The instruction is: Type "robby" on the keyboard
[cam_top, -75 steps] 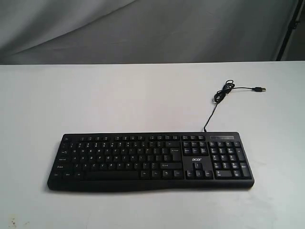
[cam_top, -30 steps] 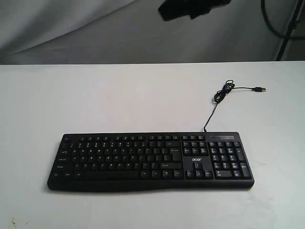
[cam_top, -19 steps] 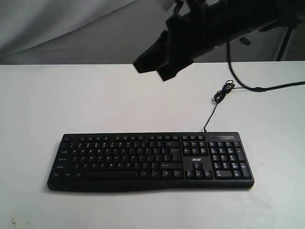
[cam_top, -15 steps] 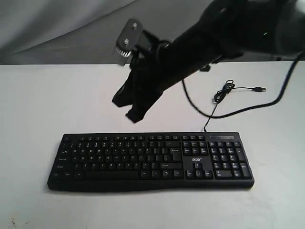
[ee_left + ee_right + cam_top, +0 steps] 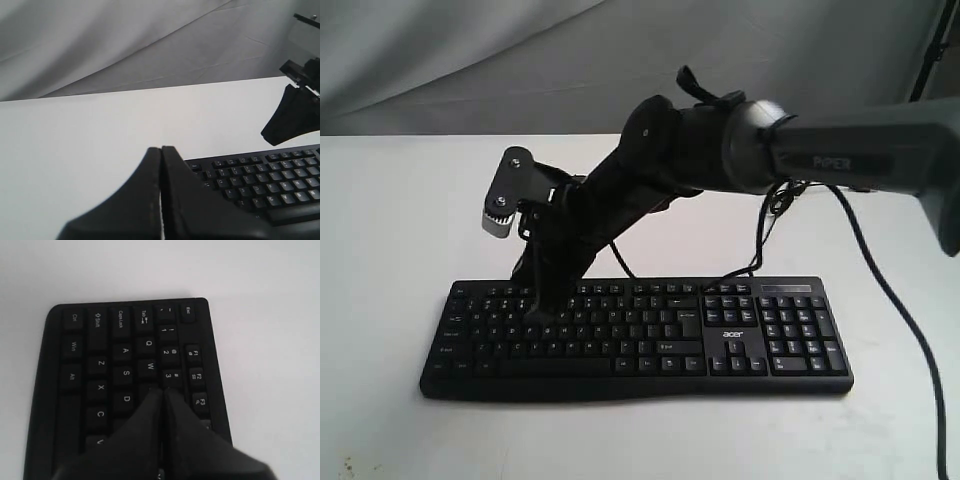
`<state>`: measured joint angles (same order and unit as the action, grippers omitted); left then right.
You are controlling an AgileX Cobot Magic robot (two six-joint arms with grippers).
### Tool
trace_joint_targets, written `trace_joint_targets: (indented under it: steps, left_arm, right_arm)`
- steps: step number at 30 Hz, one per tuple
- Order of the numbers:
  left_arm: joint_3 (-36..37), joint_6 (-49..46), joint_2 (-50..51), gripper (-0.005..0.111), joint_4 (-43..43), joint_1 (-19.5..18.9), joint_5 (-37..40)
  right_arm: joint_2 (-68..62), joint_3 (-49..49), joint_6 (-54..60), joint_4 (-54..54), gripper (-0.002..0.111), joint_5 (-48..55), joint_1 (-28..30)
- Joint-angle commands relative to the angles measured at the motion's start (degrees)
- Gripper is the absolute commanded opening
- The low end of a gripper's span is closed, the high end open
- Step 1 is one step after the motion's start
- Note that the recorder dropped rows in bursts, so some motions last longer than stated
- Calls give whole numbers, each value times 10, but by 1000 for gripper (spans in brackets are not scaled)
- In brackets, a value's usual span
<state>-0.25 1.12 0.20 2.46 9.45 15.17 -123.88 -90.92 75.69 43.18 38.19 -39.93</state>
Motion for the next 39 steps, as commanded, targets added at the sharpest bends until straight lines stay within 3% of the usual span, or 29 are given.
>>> trace_joint_targets:
  steps: [1, 14, 24, 39]
  left_arm:
    - [2, 2, -2, 0, 3, 4, -3]
    - [2, 2, -2, 0, 3, 4, -3]
    - [2, 2, -2, 0, 3, 4, -3]
    - [2, 2, -2, 0, 3, 4, -3]
  right_arm:
    - [-23, -35, -11, 4, 0, 31, -1]
    - [-43, -39, -38, -6, 0, 17, -10]
    - [-45, -39, -115, -83, 0, 14, -20]
    - [-45, -39, -100, -83, 0, -3, -27]
